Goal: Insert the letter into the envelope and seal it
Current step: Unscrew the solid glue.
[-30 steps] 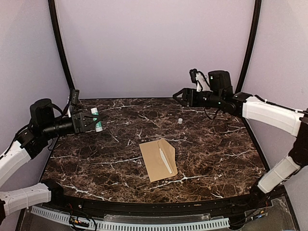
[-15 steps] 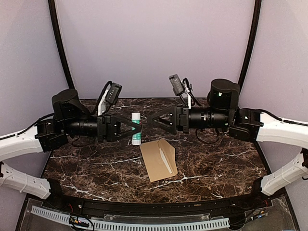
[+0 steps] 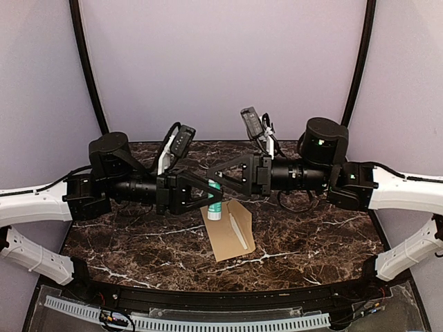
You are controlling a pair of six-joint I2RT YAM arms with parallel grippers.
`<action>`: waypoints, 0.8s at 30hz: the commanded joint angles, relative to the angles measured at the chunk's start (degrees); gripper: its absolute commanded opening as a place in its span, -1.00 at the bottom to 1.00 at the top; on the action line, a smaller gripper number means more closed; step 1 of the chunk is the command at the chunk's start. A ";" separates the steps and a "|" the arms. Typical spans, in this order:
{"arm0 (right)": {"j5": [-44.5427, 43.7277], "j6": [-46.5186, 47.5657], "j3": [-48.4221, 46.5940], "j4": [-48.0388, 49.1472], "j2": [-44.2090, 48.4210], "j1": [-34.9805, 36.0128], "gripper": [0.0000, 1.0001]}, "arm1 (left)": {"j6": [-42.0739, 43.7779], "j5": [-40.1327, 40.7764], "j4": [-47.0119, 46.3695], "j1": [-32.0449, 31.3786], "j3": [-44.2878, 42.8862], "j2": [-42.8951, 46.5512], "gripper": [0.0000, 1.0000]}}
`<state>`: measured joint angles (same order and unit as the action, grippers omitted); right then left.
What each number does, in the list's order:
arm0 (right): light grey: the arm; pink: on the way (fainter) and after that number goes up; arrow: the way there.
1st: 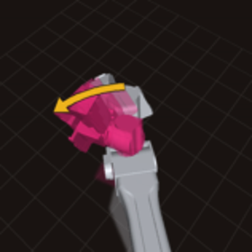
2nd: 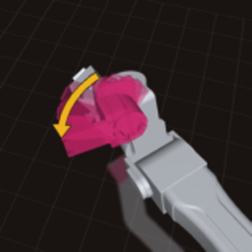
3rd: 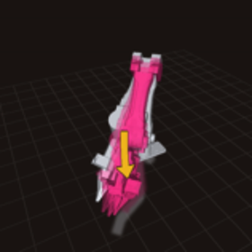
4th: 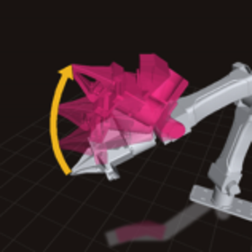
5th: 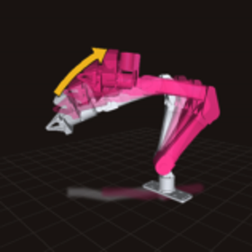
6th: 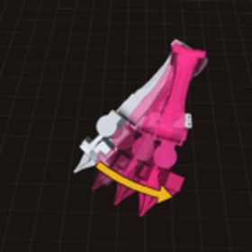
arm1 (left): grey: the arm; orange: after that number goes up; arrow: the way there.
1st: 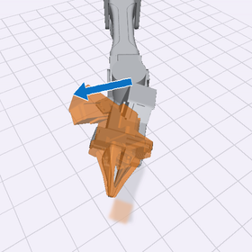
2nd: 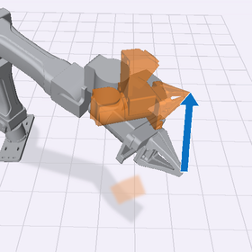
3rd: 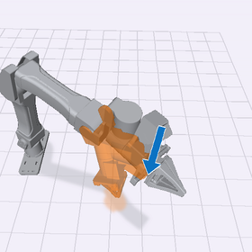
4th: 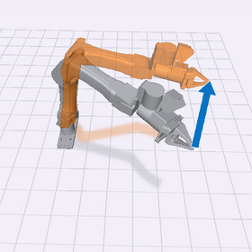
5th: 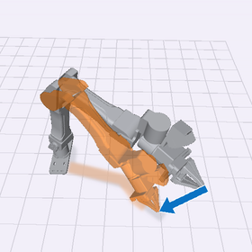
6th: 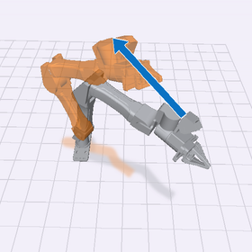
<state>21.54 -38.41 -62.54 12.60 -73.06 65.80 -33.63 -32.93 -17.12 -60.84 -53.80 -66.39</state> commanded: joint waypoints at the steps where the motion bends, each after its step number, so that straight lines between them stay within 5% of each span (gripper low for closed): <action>1: -1.21 -0.77 0.94 2.58 1.13 0.92 -0.09 | 0.94 0.99 -2.28 -0.83 -1.70 0.48 -1.00; 11: -0.62 -1.27 0.53 2.11 -0.02 2.52 -0.23 | 0.51 1.26 -2.79 -0.95 -1.31 0.57 -1.00; 19: -2.91 -0.94 0.86 1.42 0.93 2.84 -0.71 | 0.12 1.65 -2.81 -0.99 -0.89 0.48 -0.99; 24: -6.99 -0.82 1.59 0.70 2.91 2.80 -0.72 | -0.59 1.60 -2.97 -0.95 0.00 0.47 -0.02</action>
<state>18.50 -38.76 -61.73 13.13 -72.73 68.01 -34.39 -31.62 -17.56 -61.63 -53.87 -66.54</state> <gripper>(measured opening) 0.195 0.359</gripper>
